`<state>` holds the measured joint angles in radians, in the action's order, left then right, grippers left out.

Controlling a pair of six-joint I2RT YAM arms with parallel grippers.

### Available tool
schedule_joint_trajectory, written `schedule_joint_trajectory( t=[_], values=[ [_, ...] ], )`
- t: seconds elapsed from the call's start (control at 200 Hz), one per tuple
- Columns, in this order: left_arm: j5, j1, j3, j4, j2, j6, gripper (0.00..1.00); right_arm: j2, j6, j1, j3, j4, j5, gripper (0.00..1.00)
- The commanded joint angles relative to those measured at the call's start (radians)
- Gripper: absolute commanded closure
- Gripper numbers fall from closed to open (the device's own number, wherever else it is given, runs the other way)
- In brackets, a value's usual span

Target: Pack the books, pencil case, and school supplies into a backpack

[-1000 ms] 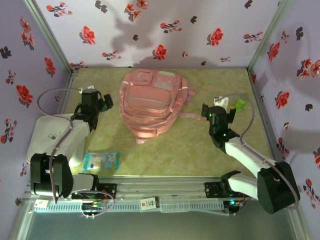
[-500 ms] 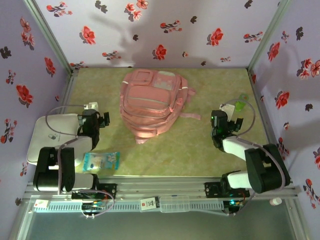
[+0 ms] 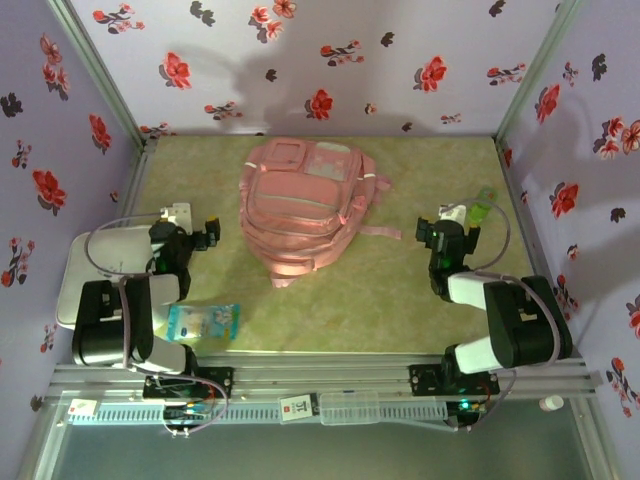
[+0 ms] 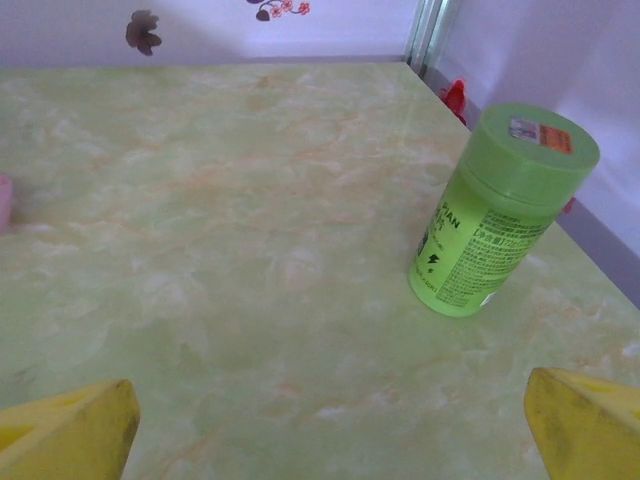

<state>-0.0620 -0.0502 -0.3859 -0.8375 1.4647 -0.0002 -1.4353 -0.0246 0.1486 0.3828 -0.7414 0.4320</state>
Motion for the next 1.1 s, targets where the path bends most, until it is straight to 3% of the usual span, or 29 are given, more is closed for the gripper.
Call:
schedule_joint_trajectory(
  t=[0.0,0.2,0.415,0.58,1.095],
  values=[
    [-0.038,-0.011,0.011,-0.069,0.062,-0.017,0.0,-0.062,-0.004,-0.035,-0.025,-0.166,-0.071,0.01],
    [-0.038,-0.011,0.005,-0.071,0.078,-0.014,0.0,-0.141,-0.029,-0.072,-0.042,-0.266,-0.132,0.01],
    [-0.036,-0.01,-0.001,-0.058,0.078,-0.014,0.0,-0.121,-0.069,-0.103,0.0,-0.146,-0.154,0.01],
    [-0.038,-0.009,0.028,-0.109,0.075,-0.01,0.0,-0.125,-0.075,-0.112,0.001,-0.153,-0.163,0.01],
    [-0.035,-0.001,-0.004,-0.054,0.078,0.0,0.0,-0.123,-0.075,-0.112,-0.001,-0.153,-0.163,0.01]
  ],
)
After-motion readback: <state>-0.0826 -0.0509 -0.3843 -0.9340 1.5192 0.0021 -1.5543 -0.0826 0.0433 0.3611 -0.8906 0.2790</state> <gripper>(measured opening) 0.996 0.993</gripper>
